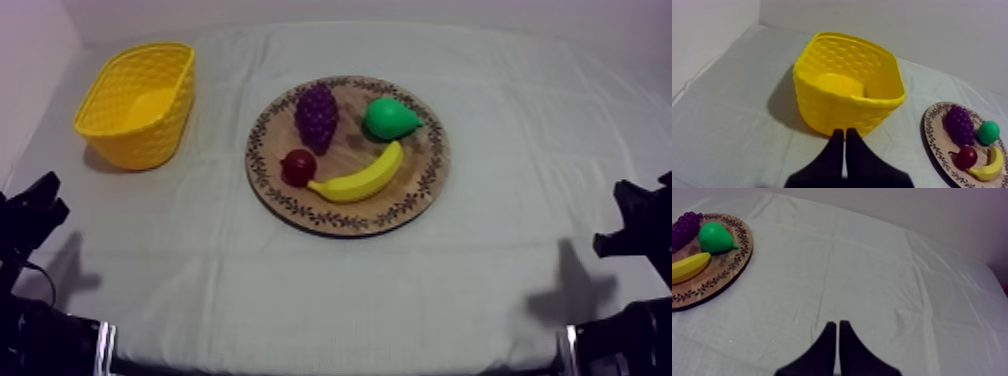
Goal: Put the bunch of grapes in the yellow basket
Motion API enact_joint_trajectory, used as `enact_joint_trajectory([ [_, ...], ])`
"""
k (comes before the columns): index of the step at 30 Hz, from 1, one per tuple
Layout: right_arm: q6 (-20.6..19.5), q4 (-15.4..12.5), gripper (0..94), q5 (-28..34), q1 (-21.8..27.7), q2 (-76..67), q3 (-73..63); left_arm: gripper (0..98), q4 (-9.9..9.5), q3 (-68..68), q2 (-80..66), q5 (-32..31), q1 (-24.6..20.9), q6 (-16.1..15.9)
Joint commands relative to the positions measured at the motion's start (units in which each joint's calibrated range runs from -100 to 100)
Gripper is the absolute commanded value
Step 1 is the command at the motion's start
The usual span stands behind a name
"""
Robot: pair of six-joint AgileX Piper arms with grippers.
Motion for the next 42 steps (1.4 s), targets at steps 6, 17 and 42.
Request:
enact_joint_trajectory([
  [6,0.1,0.0,0.5,0.0,0.0,0.0,0.0,0.0,0.0,0.0,0.1,0.0,0.3,0.1],
  [17,0.1,0.0,0.5,0.0,0.0,0.0,0.0,1.7,-0.3,0.0,-0.1,0.1,1.5,3.6],
  [42,0.1,0.0,0.5,0.0,0.0,0.0,0.0,0.0,4.54,-41.6,35.0,9.4,9.5,-9.1],
])
